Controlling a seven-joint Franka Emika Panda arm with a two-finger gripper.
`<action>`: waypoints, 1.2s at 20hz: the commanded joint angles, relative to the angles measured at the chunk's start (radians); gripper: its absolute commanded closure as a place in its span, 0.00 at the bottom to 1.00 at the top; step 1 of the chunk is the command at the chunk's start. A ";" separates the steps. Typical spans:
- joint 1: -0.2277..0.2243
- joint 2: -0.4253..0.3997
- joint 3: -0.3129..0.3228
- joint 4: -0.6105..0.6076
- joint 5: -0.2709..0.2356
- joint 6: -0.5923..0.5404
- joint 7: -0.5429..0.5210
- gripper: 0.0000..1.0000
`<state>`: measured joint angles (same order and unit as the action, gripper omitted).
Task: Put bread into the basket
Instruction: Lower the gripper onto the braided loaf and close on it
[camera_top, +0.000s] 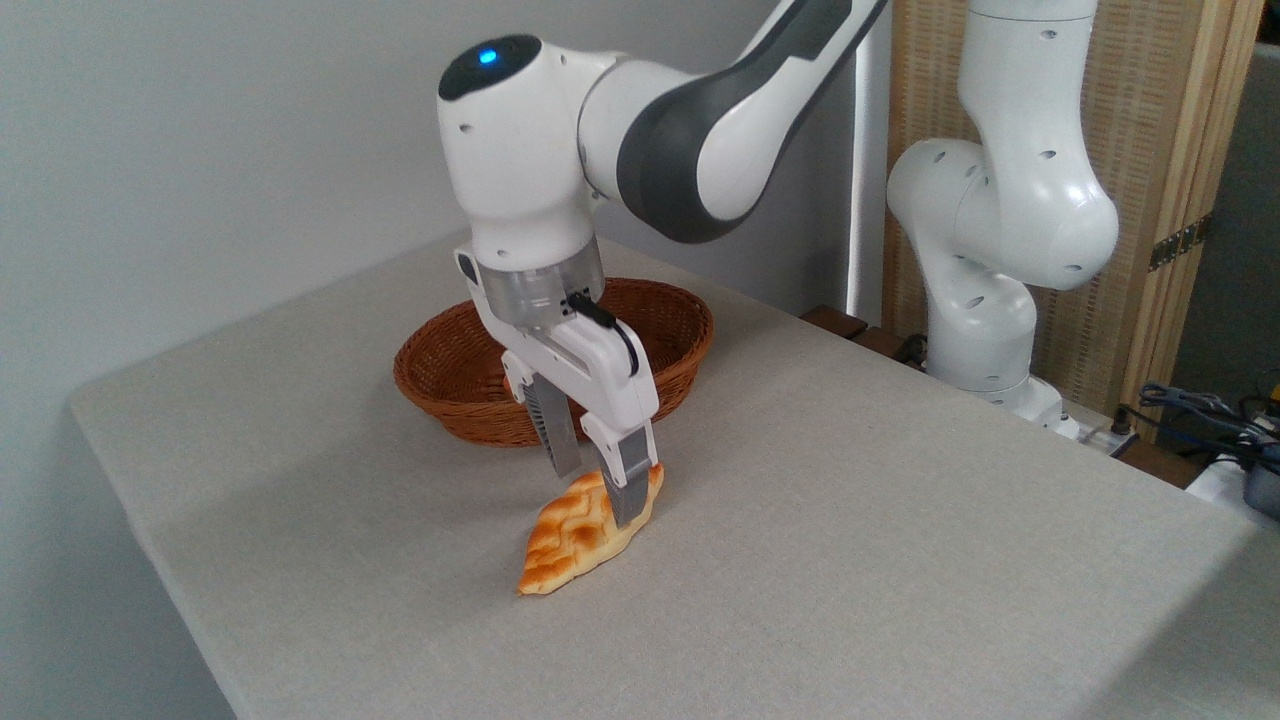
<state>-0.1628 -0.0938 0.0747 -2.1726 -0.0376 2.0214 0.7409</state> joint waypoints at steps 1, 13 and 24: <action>-0.007 0.020 0.011 -0.010 0.018 0.031 0.014 0.00; -0.009 0.054 0.008 -0.003 0.019 0.074 0.020 0.57; -0.011 0.037 0.005 0.049 0.018 0.063 0.018 0.52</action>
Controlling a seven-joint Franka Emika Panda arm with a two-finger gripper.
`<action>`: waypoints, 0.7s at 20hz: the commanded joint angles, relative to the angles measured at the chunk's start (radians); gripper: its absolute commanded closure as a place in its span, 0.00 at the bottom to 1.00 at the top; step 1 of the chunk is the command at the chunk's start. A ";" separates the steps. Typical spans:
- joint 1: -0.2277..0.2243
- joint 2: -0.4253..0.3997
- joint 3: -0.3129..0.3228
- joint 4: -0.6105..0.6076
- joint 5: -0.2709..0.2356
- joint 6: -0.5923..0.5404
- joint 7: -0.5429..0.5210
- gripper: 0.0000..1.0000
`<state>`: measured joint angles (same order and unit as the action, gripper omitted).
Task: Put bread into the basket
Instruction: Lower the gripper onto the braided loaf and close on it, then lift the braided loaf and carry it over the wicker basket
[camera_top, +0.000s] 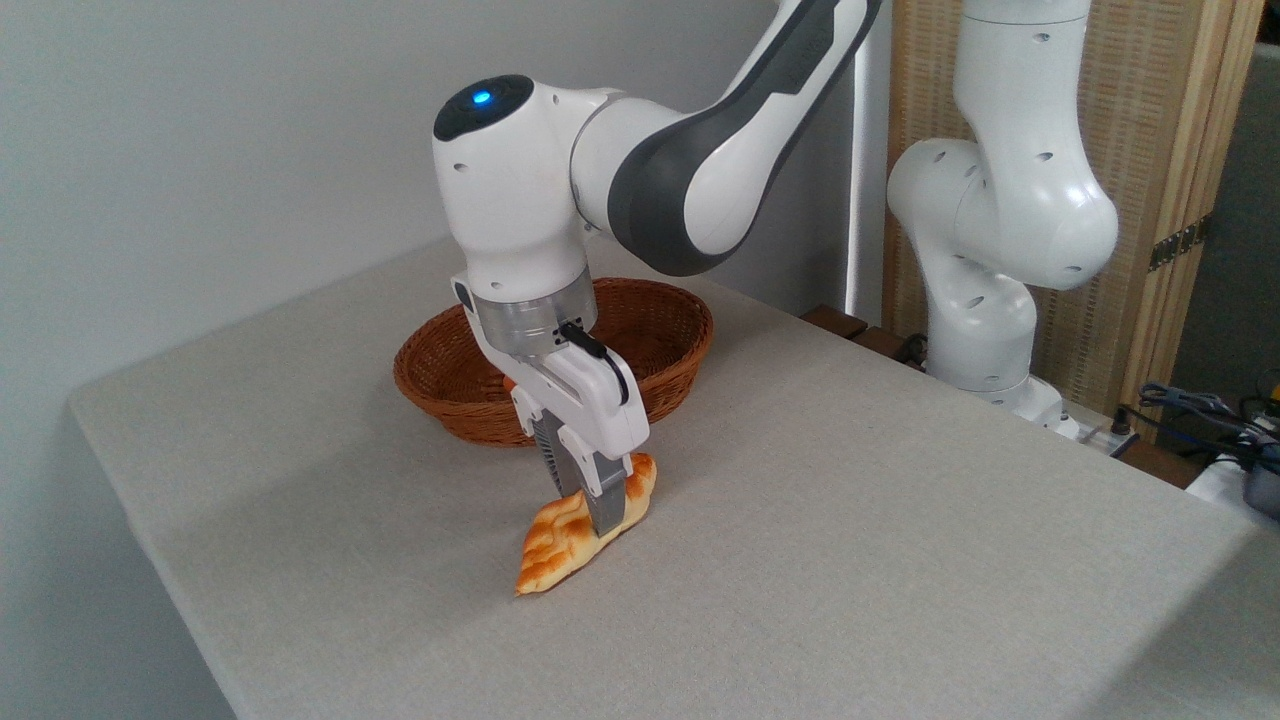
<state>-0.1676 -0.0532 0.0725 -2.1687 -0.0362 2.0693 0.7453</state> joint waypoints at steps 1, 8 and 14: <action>-0.006 -0.016 0.006 0.058 0.016 0.014 0.012 0.52; -0.018 -0.086 -0.117 0.087 -0.022 -0.014 -0.021 0.52; -0.020 -0.142 -0.236 0.095 -0.149 -0.198 -0.020 0.49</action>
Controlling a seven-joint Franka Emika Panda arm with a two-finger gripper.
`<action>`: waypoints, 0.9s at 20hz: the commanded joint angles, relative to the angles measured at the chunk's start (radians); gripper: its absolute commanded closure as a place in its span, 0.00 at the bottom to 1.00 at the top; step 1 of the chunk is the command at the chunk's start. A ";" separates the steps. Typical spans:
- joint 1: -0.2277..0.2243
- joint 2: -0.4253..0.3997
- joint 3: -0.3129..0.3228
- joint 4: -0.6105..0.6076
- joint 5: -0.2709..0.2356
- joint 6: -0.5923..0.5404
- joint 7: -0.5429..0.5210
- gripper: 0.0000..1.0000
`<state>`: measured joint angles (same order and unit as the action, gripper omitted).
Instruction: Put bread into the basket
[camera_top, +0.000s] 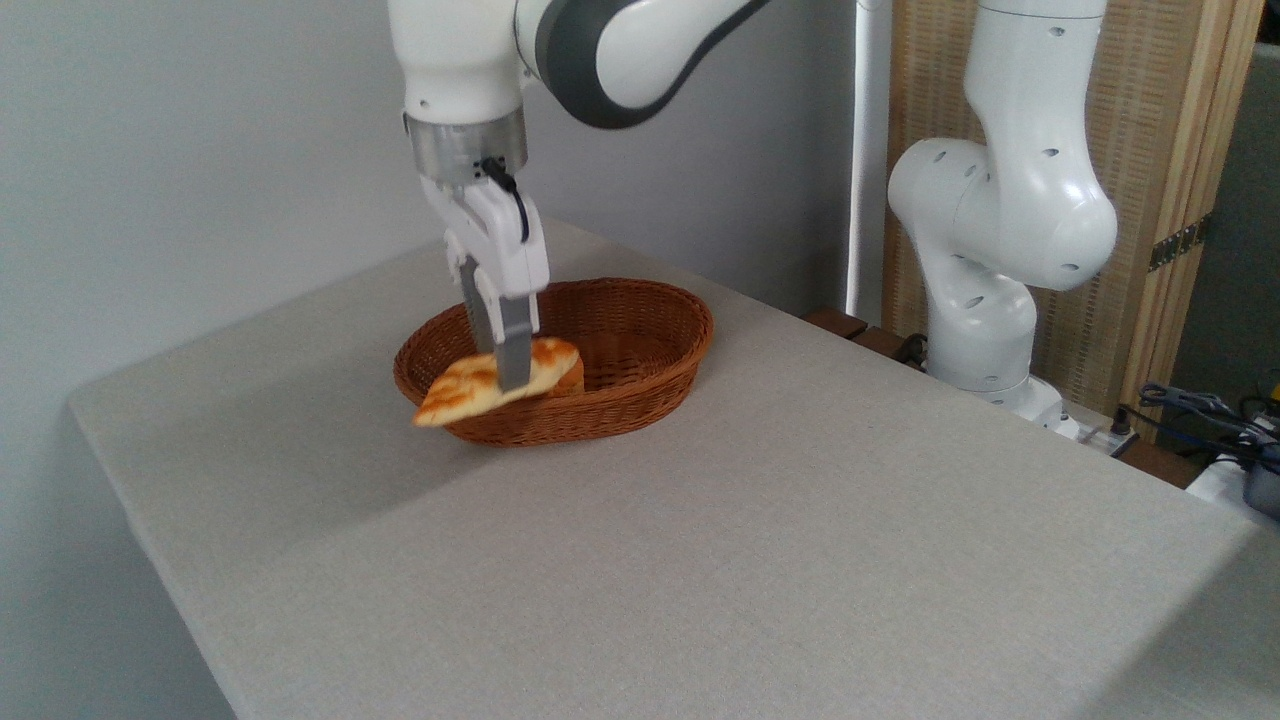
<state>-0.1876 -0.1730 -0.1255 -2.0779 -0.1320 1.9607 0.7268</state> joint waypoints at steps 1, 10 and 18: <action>0.000 -0.022 -0.061 0.004 -0.078 -0.121 0.000 0.47; -0.004 0.003 -0.198 -0.008 -0.123 -0.224 0.005 0.00; -0.003 0.004 -0.195 -0.008 -0.110 -0.224 0.006 0.00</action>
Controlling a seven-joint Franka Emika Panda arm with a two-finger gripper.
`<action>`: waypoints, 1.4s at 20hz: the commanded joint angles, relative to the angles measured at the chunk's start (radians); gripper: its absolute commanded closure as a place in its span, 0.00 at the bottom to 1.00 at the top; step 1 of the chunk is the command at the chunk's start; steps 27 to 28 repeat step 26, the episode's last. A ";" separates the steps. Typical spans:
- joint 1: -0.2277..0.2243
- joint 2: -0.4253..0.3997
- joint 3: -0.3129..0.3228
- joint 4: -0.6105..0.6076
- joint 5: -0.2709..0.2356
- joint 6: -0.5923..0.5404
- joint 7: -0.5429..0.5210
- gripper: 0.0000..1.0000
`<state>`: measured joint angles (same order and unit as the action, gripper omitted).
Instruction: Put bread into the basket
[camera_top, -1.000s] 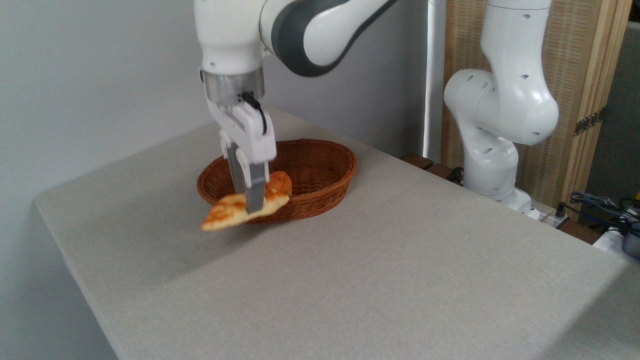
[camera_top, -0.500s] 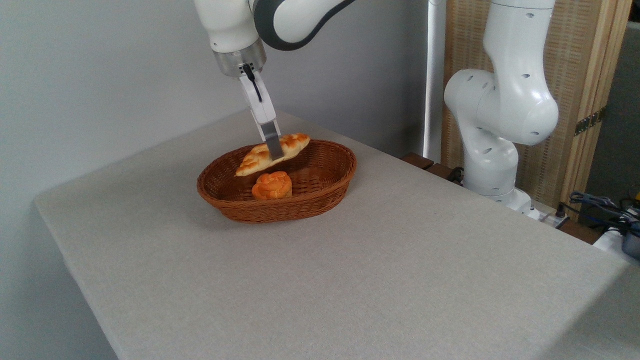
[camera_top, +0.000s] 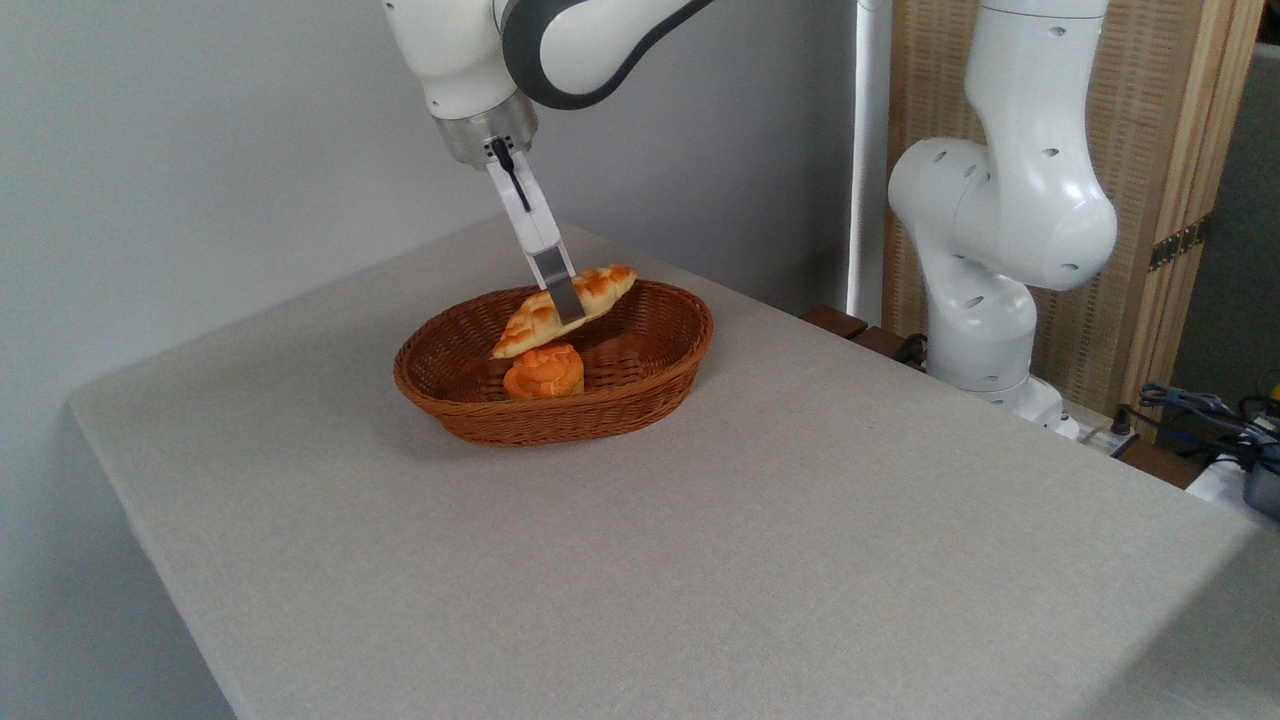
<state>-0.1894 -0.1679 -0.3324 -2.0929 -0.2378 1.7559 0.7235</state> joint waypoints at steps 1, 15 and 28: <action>0.001 -0.001 0.013 0.008 -0.005 -0.019 0.010 0.00; 0.010 -0.024 0.220 0.166 0.090 -0.038 0.013 0.00; 0.011 -0.015 0.351 0.215 0.218 -0.039 0.007 0.00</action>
